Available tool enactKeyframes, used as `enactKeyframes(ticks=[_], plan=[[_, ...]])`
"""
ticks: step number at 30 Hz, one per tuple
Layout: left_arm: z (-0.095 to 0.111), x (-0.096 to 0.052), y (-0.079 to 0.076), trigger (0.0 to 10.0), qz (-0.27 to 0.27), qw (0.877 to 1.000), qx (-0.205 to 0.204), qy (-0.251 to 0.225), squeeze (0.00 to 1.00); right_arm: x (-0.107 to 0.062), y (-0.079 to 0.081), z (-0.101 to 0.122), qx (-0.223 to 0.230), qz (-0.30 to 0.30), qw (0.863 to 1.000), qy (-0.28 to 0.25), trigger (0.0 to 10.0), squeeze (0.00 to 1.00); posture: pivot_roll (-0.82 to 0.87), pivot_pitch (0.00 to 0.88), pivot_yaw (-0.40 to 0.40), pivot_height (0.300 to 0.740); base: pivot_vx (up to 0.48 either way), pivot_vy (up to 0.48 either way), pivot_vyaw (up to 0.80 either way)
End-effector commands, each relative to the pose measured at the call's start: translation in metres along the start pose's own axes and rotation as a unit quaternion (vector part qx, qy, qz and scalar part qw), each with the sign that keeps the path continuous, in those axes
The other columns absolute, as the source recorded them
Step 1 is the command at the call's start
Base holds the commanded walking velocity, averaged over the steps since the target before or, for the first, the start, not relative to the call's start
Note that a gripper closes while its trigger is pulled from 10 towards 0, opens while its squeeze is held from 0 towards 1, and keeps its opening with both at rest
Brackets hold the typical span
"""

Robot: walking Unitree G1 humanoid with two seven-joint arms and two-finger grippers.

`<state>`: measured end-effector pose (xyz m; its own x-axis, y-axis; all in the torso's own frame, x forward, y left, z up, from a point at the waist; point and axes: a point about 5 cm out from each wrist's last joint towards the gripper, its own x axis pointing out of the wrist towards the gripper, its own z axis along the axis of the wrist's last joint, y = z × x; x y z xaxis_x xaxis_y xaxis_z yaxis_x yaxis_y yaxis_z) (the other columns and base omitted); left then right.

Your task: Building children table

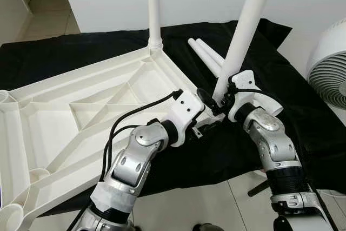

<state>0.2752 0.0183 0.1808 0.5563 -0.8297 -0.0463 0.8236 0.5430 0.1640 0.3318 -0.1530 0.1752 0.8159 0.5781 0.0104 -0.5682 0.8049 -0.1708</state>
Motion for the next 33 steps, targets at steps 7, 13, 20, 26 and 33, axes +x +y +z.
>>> enactKeyframes(ticks=[7,13,20,26,33], plan=[[-0.002,-0.001,0.006,10.0,0.058,0.998,0.002,0.006,0.00,0.000,0.000,-0.010,0.003,0.081,0.997,0.018,10.0,0.00,-0.09,0.067,0.052,0.740,0.000,0.000,0.00],[-0.001,-0.001,0.006,10.0,0.056,0.998,0.003,0.006,0.00,0.001,-0.006,-0.012,-0.013,0.099,0.995,0.024,0.0,0.00,-0.09,0.064,0.056,0.740,0.000,0.000,0.00],[-0.001,0.000,0.006,10.0,0.055,0.998,0.004,0.006,0.00,0.001,-0.009,-0.011,-0.016,0.107,0.994,0.019,0.0,0.00,-0.09,0.063,0.057,0.740,0.000,0.000,0.00],[-0.001,0.001,0.006,10.0,0.054,0.999,0.003,0.005,0.00,-0.001,-0.010,-0.015,-0.003,0.091,0.996,0.021,10.0,0.00,-0.10,0.066,0.052,0.740,0.000,0.000,0.00],[-0.002,0.001,0.004,10.0,0.054,0.999,0.000,0.004,0.00,0.000,-0.003,-0.018,0.020,0.034,0.999,0.028,10.0,0.00,-0.11,0.062,0.043,0.740,0.000,0.000,0.00]])
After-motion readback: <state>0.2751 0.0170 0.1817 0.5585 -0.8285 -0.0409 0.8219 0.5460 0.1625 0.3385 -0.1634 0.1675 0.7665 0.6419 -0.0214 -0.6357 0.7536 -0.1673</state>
